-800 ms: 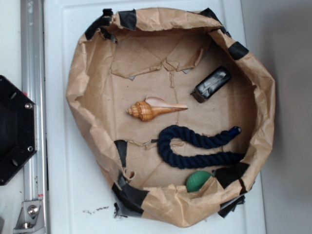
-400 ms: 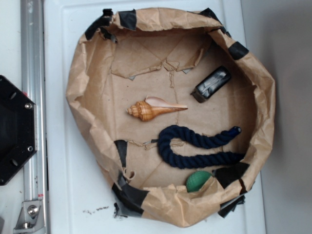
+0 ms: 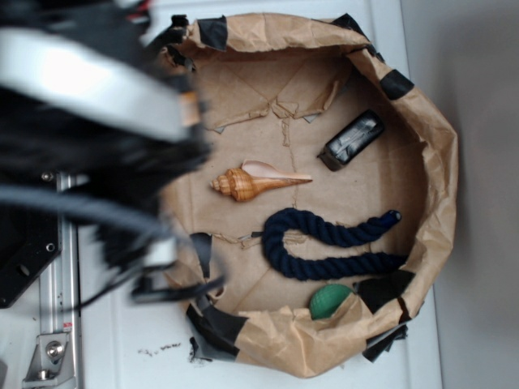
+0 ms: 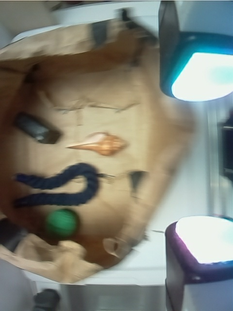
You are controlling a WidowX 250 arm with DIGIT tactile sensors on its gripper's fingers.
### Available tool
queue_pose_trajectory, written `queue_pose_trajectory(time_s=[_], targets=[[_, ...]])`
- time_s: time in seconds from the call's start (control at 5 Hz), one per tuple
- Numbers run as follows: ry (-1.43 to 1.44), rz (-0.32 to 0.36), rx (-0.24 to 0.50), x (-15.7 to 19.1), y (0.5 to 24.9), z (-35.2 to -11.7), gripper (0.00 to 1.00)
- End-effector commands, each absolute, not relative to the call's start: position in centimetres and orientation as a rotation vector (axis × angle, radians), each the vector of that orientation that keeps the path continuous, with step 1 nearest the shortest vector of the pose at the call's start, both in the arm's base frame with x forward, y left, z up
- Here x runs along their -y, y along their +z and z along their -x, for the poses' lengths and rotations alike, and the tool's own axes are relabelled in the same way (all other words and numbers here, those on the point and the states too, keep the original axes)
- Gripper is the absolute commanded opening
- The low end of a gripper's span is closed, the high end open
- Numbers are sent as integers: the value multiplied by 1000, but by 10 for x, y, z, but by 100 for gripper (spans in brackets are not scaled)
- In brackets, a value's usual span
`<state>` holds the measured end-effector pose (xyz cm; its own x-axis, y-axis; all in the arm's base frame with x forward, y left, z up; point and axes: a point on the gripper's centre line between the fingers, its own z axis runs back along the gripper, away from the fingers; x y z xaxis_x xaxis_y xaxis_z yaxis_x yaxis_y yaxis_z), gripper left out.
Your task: Grab the shell.
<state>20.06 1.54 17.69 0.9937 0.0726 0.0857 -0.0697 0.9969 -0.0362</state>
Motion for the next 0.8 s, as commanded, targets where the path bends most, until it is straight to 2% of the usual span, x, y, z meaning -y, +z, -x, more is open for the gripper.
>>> queue_pose_trajectory(time_s=[0.0,0.2,0.4,0.6], targets=[[80,7,0,-45,107,-247,100],[30,-18,-65,-46,63,-243,100],[2,40,-45,-36,36,-252,100],[-36,55,-74,-23,25,-255,83]])
